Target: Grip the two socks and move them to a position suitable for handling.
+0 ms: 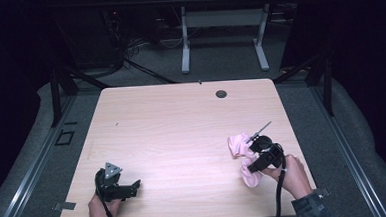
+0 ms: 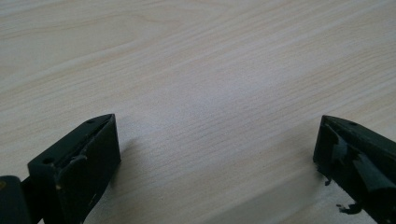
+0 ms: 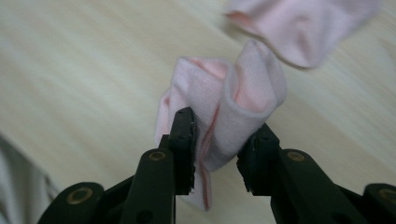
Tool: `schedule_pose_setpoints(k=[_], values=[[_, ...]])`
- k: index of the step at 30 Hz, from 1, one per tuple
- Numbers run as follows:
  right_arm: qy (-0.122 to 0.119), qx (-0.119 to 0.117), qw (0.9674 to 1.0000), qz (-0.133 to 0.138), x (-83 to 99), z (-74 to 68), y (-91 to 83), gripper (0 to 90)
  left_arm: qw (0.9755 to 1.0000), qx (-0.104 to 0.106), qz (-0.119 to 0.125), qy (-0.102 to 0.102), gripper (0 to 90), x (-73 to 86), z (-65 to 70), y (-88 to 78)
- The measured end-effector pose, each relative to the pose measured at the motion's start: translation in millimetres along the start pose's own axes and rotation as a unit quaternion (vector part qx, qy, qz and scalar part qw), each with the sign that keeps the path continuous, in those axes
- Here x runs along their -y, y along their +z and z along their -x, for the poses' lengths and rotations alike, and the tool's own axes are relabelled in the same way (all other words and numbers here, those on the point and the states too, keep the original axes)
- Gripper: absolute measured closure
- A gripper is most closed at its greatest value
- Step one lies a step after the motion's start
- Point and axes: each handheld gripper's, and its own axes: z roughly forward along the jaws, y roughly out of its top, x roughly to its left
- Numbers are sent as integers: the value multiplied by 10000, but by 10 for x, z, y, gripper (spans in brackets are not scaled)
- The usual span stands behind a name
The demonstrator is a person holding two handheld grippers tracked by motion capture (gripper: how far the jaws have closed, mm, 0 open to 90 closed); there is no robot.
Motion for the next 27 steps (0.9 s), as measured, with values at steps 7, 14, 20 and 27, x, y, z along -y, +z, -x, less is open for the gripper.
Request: schedule_pose_setpoints(k=[7, 14, 20, 27], values=[[-684, -251, 9973, -26, -164, -512, 38, 681, 10000, -1, 0, -1, 3, 0, 0, 0], [-1195, -478, 9912, -308, -377, -847, 257, 679, 10000, -1, 1, -1, 3, 0, 0, 0], [-1384, -590, 9869, -575, -509, -1037, 546, 677, 10000, -2, 3, 2, 3, 0, -1, 0], [-1433, -555, 9855, -722, -522, -1049, 778, 539, 10000, -5, 5, -2, 3, 1, -1, 0]])
